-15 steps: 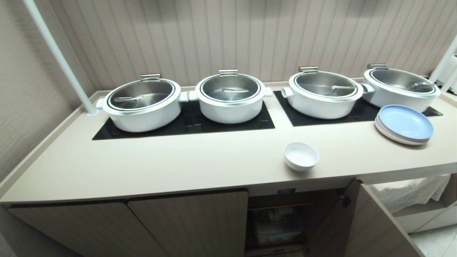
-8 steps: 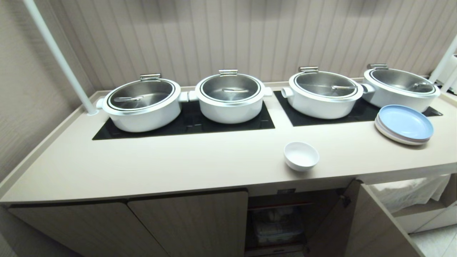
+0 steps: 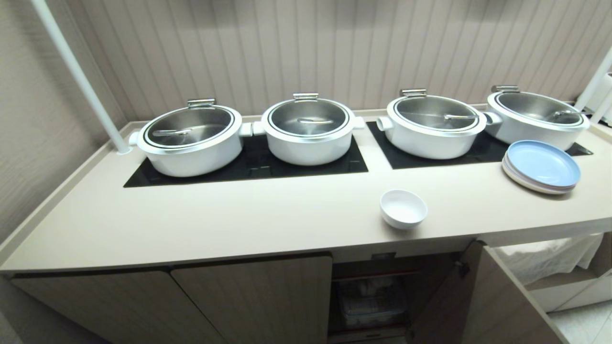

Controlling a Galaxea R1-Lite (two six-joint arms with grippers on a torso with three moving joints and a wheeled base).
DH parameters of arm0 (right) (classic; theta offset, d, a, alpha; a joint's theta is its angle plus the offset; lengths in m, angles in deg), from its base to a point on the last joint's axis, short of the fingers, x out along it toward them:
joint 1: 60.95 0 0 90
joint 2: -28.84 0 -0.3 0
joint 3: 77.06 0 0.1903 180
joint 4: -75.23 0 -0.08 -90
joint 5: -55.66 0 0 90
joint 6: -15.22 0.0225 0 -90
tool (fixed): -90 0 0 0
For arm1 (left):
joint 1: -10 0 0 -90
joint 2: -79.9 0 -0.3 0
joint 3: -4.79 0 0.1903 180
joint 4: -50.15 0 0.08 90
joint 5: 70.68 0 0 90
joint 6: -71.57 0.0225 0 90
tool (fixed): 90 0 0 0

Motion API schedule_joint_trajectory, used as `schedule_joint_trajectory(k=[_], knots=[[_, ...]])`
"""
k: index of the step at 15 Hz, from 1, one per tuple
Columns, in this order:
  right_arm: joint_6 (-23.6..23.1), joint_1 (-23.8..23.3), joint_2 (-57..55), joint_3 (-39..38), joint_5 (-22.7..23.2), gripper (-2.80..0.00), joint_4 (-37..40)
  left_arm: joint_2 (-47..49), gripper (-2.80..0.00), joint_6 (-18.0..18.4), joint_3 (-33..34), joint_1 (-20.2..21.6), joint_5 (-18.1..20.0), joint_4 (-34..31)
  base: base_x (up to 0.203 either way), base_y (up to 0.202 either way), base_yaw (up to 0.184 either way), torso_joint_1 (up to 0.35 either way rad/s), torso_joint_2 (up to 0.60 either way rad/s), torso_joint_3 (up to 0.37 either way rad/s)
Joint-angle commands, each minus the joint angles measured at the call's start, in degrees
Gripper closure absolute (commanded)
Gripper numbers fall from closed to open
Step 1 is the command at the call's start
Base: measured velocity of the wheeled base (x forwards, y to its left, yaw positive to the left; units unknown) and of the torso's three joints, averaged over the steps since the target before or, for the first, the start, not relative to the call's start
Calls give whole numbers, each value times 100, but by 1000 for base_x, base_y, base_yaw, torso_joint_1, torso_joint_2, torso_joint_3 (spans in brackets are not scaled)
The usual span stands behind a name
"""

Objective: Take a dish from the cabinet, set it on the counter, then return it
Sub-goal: Pick up the bowl from the table

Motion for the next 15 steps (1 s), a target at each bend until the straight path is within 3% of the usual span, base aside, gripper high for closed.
schedule_joint_trajectory(k=[1,11,15], knots=[[-6,0,-705,101,7,0,-105,0,0,0,5,0,0,0,0,0,0,0,0,0],[0,5,-3261,1287,53,0,-214,0,0,0,2,0,0,0,0,0,0,0,0,0],[-49,217,-4459,1751,35,0,-579,0,0,0,5,0,0,0,0,0,0,0,0,0]])
